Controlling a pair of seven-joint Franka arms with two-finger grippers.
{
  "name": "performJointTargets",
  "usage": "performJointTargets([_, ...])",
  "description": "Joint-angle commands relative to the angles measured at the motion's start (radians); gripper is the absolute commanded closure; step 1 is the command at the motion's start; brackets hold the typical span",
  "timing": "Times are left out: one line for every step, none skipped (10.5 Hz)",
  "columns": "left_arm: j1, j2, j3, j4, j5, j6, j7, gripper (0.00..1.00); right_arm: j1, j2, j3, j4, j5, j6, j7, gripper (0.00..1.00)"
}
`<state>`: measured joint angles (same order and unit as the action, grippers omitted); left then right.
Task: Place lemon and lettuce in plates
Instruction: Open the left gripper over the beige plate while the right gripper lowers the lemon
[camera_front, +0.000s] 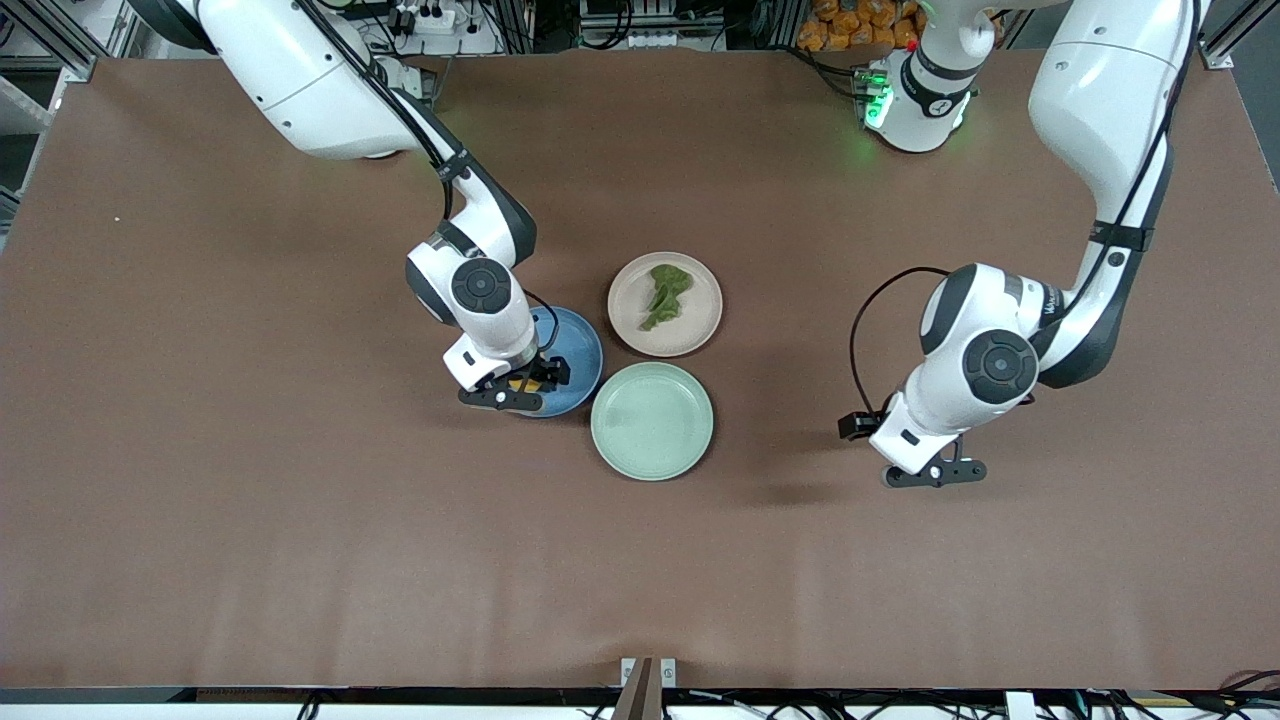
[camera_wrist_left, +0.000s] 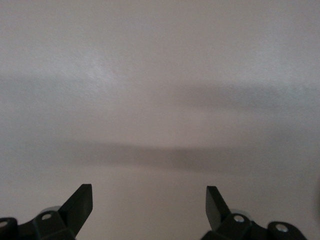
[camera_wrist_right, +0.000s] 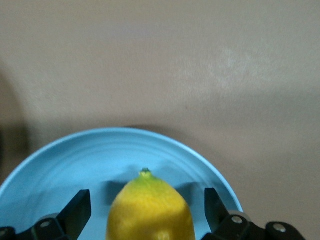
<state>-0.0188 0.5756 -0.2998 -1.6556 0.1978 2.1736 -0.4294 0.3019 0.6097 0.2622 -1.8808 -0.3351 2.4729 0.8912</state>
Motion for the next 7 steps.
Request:
performJointTargets([0.031, -0.045, -0.004, -0.013, 0.031, -0.008, 0.059, 0.0, -0.026, -0.051, 0.017, 0.003, -0.003, -0.049, 0.015, 0.0])
performJointTargets([0.031, -0.045, -0.002, -0.013, 0.029, -0.008, 0.067, 0.0, -0.036, -0.074, 0.018, 0.003, -0.001, -0.069, 0.014, 0.0])
performJointTargets([0.031, -0.051, -0.002, -0.013, 0.029, -0.008, 0.066, 0.0, -0.058, -0.1, 0.026, 0.006, 0.016, -0.103, -0.004, 0.0])
performJointTargets([0.034, -0.056, -0.002, -0.015, 0.031, -0.008, 0.066, 0.0, -0.075, -0.135, 0.035, 0.006, 0.093, -0.136, -0.067, 0.0])
performJointTargets([0.037, -0.071, -0.002, -0.024, 0.031, -0.008, 0.067, 0.0, -0.096, -0.184, 0.034, 0.006, 0.166, -0.202, -0.145, 0.0])
performJointTargets([0.031, -0.092, 0.001, -0.035, 0.029, -0.011, 0.078, 0.0, -0.124, -0.239, 0.032, 0.008, 0.221, -0.285, -0.217, 0.0])
performJointTargets([0.011, -0.109, 0.033, -0.042, 0.028, -0.011, 0.09, 0.0, -0.148, -0.29, 0.031, 0.006, 0.24, -0.358, -0.25, 0.0])
